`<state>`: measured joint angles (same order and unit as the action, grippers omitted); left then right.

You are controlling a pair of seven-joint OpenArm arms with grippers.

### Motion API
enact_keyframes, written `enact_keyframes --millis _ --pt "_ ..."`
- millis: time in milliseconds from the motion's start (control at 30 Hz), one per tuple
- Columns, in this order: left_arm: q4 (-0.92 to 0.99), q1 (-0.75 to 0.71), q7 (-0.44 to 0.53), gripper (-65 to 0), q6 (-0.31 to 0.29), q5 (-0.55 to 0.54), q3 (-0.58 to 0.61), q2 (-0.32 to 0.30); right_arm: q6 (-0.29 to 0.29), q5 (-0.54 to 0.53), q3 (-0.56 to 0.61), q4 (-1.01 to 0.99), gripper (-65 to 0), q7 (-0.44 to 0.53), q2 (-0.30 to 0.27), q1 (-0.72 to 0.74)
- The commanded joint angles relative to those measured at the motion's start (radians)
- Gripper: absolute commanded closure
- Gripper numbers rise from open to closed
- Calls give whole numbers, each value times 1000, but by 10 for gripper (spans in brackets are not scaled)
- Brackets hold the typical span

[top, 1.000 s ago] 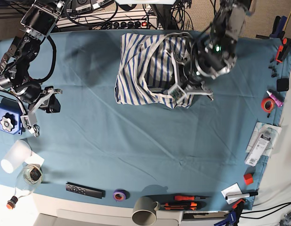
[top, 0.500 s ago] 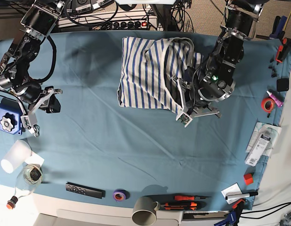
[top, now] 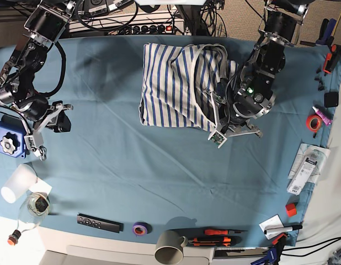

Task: Fold the T-shirt properly
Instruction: 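Press the fabric flat along the stack edge and open the left gripper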

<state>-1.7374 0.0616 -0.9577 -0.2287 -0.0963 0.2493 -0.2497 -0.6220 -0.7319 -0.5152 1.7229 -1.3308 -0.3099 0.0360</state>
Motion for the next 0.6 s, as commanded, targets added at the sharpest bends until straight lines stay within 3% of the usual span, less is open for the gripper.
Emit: enact_keyframes --millis 0,167,433,567 --pt "-14 16 -16 0 4 6 -4 -3 -2 -15 -3 16 -125 23 -17 16" --pt "-65 19 -109 0 46 13 -4 -3 -2 -15 -3 16 -125 24 -17 16" --pt "-103 19 -136 0 194 263 -4 -3 -2 -11 -3 16 -125 24 -17 16" --pt "-119 5 -203 0 214 287 -4 -3 -2 -7 -3 16 -125 23 -17 16"
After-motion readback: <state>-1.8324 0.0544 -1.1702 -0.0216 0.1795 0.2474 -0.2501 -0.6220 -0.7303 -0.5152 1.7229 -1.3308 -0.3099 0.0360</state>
